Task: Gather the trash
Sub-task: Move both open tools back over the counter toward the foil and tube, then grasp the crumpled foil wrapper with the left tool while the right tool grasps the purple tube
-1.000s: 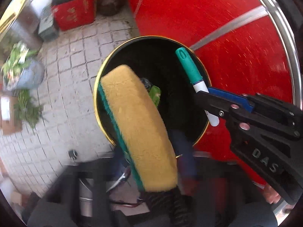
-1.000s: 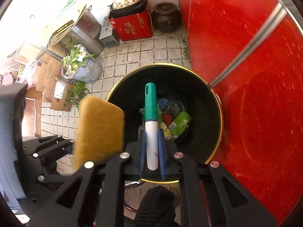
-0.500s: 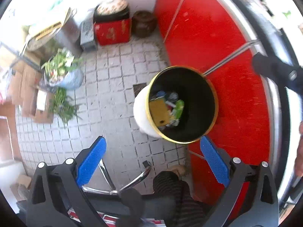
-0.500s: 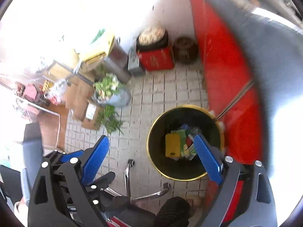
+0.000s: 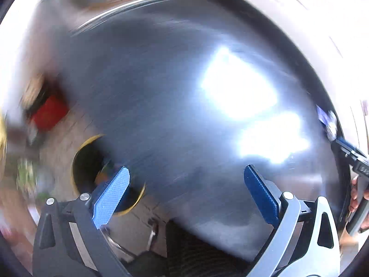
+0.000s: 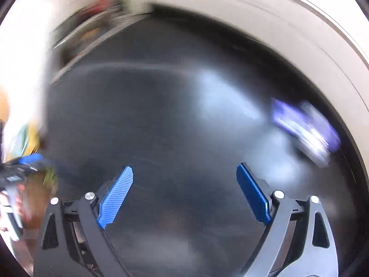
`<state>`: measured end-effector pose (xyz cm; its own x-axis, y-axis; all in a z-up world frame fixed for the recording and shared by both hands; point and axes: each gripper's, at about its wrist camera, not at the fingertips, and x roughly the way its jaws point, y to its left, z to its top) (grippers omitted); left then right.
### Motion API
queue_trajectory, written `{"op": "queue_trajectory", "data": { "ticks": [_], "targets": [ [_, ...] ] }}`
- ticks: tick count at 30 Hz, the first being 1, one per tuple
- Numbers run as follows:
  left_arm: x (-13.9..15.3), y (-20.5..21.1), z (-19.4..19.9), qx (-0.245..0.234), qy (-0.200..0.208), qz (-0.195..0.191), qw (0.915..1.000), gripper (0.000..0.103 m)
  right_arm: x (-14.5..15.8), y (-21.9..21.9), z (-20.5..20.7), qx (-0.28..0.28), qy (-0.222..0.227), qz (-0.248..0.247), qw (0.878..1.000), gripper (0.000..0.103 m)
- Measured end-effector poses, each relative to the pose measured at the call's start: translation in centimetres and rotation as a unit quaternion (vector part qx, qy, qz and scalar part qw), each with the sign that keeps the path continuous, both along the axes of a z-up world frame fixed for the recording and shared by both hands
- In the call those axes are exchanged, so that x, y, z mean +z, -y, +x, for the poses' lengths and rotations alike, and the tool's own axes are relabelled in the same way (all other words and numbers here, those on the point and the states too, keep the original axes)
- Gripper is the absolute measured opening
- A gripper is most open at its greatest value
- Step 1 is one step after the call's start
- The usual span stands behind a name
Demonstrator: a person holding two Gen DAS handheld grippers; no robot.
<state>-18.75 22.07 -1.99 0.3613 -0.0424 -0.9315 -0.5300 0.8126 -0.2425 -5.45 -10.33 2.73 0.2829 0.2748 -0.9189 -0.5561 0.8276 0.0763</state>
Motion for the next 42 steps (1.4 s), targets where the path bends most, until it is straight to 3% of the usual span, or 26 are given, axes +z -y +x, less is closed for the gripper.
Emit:
{"op": "queue_trajectory", "data": {
  "ticks": [3,6,9,14,19,29,30,32,33,37,42],
  "targets": [
    [1.6,3.9,6.3,-0.081,0.011,0.014,0.9966,0.096,-1.4,11.1,1.5,-0.125,-0.019,-0.005,0.992,0.088],
    [2.1,7.2,10.5,-0.134,0.022,-0.001,0.9907,0.096,-3.8,20.9,1.1,-0.244,-0.047,-0.011,0.969,0.088],
    [2.1,11.2,14.8,-0.181,0.018,-0.024,0.9830,0.096,-5.4,27.3,-0.8,-0.307,-0.058,-0.013,0.950,0.088],
    [1.6,18.5,21.3,-0.252,0.021,-0.026,0.9671,0.096,-7.4,33.2,-3.1,-0.373,-0.079,0.004,0.924,0.088],
    [1.3,27.4,27.2,-0.325,0.031,0.011,0.9450,0.096,-8.5,34.7,-3.5,-0.389,-0.082,0.010,0.917,0.088],
    [-0.9,35.4,32.7,-0.378,0.013,0.050,0.9243,0.092,-7.3,33.4,0.5,-0.365,-0.060,0.016,0.929,0.088],
    [-1.4,35.6,33.1,-0.380,0.014,0.047,0.9239,0.089,-7.2,33.4,0.8,-0.365,-0.060,0.018,0.929,0.088],
    [-2.1,36.3,33.7,-0.395,0.013,0.025,0.9180,0.062,-7.4,33.3,1.9,-0.366,-0.063,0.021,0.928,0.088],
    [-2.3,36.7,33.9,-0.400,0.013,0.026,0.9160,0.042,-7.5,33.3,2.3,-0.366,-0.064,0.022,0.928,0.088],
    [-2.7,36.5,34.0,-0.404,0.016,0.002,0.9147,0.036,-7.4,33.2,3.8,-0.355,-0.061,0.021,0.932,0.088],
    [-1.8,33.9,33.3,-0.380,0.024,-0.008,0.9247,0.035,-6.5,31.4,7.0,-0.339,-0.047,0.022,0.939,0.088]
  ]
}}
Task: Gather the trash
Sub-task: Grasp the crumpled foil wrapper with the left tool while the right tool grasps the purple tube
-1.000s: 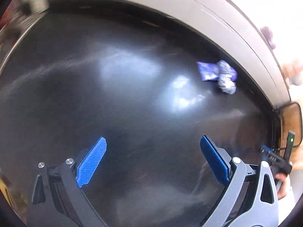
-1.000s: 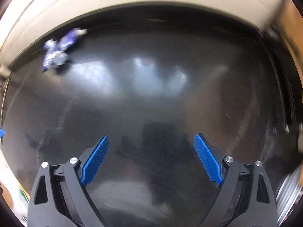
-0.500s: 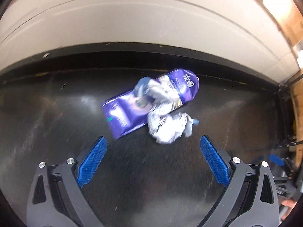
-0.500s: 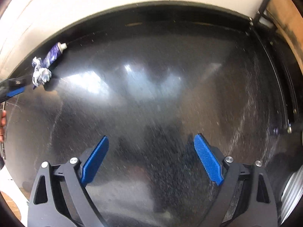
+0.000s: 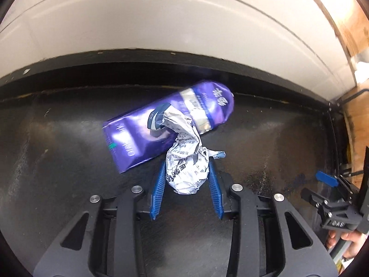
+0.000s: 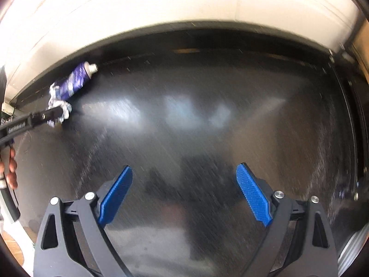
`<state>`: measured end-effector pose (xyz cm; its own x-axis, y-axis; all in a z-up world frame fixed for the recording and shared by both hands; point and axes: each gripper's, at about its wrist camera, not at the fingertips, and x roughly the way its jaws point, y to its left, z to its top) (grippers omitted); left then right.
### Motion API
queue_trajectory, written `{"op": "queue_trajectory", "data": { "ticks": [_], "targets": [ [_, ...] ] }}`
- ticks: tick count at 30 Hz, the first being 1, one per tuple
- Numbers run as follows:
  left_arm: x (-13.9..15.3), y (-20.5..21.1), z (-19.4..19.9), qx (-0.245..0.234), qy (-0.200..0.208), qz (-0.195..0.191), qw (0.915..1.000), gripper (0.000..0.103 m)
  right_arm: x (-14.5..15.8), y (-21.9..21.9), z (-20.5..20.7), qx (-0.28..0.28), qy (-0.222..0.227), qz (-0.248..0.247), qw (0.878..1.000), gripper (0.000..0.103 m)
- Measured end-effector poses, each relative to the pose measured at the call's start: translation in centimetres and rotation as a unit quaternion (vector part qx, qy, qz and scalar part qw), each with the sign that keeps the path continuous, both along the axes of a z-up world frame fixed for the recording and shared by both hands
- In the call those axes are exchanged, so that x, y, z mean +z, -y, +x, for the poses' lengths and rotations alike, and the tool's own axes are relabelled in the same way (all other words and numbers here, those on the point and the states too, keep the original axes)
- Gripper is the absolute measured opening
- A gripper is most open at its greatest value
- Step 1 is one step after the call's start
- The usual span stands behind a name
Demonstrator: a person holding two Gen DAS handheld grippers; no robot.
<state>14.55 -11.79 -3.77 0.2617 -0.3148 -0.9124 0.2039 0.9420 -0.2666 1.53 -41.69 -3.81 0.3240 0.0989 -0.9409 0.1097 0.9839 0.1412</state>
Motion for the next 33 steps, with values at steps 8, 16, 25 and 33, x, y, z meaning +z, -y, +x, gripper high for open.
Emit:
{"op": "queue_trajectory", "data": {
  "ticks": [8,16,25,33],
  "targets": [
    [2.1,-9.5,-3.9,0.059,0.006,0.013,0.9981,0.035,0.8,-3.3,5.5,-0.007,0.011,0.033,0.999,0.088],
    [1.5,-21.3,-10.8,0.168,-0.015,0.041,0.9848,0.035,-0.6,-8.6,9.9,-0.095,-0.016,0.167,0.981,0.088],
    [1.5,-24.6,-13.6,0.228,-0.025,0.032,0.9729,0.035,-0.3,-14.6,14.9,-0.105,0.045,0.104,0.988,0.091],
    [0.9,-23.1,-11.9,0.207,-0.024,0.031,0.9775,0.036,-0.6,-15.5,17.6,-0.033,0.052,0.158,0.986,0.027]
  ]
}}
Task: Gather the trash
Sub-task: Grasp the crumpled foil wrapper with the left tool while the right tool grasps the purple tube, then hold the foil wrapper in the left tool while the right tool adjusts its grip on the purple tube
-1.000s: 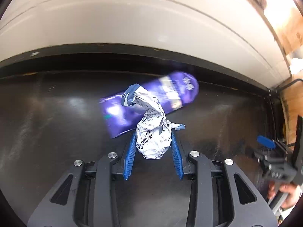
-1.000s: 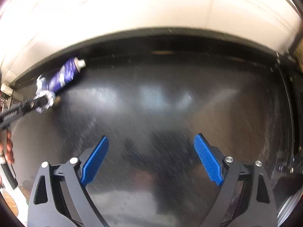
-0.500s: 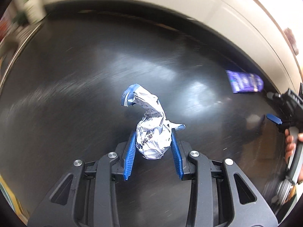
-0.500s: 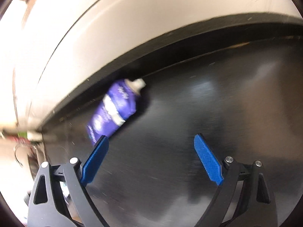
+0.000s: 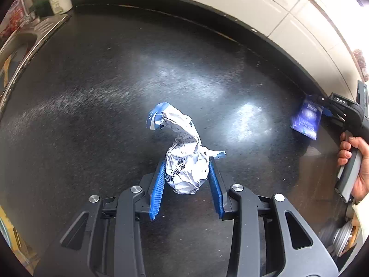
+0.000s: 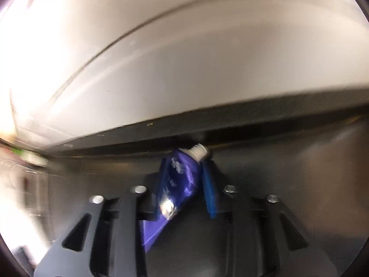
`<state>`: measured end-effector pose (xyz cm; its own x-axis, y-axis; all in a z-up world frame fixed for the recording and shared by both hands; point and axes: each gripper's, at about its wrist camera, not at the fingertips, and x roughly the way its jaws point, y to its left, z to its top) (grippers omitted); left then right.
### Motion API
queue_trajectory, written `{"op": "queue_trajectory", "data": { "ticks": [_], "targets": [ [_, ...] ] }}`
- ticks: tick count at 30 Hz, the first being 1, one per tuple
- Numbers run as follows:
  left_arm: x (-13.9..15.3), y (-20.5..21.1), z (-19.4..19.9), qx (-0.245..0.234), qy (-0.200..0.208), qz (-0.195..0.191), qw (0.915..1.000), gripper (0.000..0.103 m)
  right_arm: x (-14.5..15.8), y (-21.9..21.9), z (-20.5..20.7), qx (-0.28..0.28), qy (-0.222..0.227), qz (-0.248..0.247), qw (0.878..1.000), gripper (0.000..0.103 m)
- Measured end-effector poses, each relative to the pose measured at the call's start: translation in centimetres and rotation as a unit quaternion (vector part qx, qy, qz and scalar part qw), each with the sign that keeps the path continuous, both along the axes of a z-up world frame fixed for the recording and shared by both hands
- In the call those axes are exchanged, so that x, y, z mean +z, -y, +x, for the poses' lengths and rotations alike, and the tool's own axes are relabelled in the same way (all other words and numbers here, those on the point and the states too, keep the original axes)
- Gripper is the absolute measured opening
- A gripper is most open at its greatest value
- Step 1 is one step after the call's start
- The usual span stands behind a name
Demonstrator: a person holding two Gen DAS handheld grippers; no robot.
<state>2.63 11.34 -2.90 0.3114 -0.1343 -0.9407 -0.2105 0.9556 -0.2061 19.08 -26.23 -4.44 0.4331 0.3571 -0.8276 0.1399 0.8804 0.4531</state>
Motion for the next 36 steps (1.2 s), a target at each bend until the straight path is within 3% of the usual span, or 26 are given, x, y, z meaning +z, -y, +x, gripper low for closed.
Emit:
{"op": "queue_trajectory", "data": {
  "ticks": [8,15,21,27,36],
  "targets": [
    [0.3,1.9,0.1,-0.024,0.013,-0.017,0.9995,0.036,2.3,2.4,-3.2,0.053,0.019,-0.003,0.998,0.023],
    [1.2,3.1,-1.2,-0.032,0.016,-0.022,0.9991,0.036,3.5,4.3,-10.4,0.081,0.006,-0.053,0.995,0.023],
    [2.4,4.2,-3.8,-0.044,0.033,-0.024,0.9982,0.036,4.8,6.8,-13.4,0.118,-0.003,-0.102,0.988,0.023],
    [2.5,4.8,-5.5,-0.046,0.036,-0.031,0.9978,0.036,4.1,4.6,-14.8,0.188,-0.021,-0.181,0.965,0.023],
    [2.5,5.1,-7.1,-0.044,0.039,-0.035,0.9977,0.036,1.3,-0.6,-14.9,0.224,-0.022,-0.206,0.952,0.024]
  ]
}}
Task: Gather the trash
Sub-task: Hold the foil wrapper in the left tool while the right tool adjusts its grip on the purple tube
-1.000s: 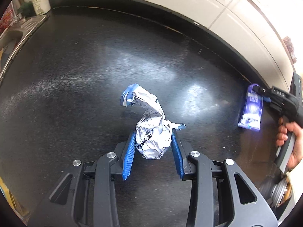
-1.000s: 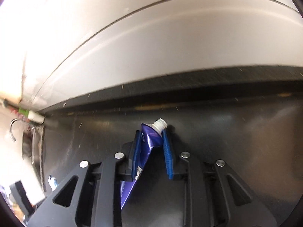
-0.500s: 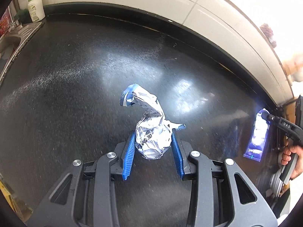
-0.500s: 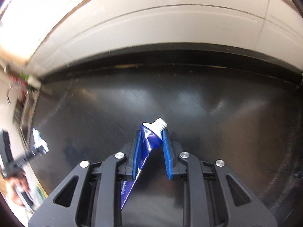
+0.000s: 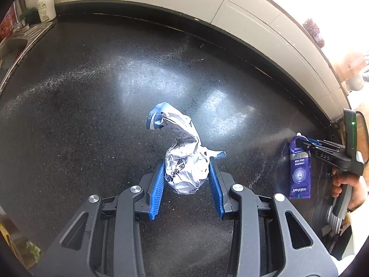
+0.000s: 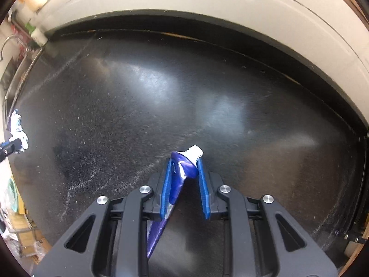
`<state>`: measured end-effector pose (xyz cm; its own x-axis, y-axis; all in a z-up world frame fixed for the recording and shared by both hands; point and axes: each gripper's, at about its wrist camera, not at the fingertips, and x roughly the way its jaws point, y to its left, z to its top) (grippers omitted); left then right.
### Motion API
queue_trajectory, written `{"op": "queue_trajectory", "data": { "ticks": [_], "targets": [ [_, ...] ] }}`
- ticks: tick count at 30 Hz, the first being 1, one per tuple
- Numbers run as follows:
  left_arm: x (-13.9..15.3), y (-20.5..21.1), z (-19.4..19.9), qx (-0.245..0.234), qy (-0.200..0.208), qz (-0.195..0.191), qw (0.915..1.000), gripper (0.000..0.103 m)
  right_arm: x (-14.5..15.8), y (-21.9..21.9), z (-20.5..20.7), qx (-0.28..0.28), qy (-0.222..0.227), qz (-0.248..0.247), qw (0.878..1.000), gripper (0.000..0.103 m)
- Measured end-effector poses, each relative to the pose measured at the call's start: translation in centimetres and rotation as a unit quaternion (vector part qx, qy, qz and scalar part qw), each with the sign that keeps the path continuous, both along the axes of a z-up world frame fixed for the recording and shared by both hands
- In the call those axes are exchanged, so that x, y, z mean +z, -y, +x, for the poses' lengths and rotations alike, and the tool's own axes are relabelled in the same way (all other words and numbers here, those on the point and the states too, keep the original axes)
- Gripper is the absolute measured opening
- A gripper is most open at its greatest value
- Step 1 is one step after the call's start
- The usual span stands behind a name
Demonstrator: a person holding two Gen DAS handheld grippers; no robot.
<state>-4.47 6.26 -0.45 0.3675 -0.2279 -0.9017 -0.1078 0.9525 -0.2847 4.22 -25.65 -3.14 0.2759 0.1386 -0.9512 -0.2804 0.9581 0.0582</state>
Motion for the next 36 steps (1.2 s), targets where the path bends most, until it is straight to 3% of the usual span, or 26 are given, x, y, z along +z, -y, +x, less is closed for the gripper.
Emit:
{"op": "queue_trajectory", "data": {
  "ticks": [12,17,21,28,36],
  "targets": [
    [-2.1,0.4,0.8,0.002,-0.025,-0.008,0.9996,0.036,-2.7,-3.2,0.3,0.014,-0.002,-0.011,1.000,0.038],
    [-2.0,1.0,1.8,-0.011,-0.028,-0.003,0.9995,0.036,-2.6,-4.1,-0.1,0.028,0.016,-0.023,0.999,0.034],
    [-1.9,1.2,2.3,-0.019,-0.030,0.005,0.9993,0.036,-2.4,-3.9,-0.2,0.011,0.005,0.007,1.000,0.025],
    [-0.7,0.4,2.3,-0.017,-0.025,0.022,0.9993,0.036,-1.8,-2.1,-0.7,-0.026,-0.008,0.044,0.999,0.024],
    [0.7,-0.8,0.4,-0.003,-0.013,0.028,0.9995,0.036,0.1,0.7,-2.2,-0.045,0.013,0.037,0.998,0.024]
  ]
}}
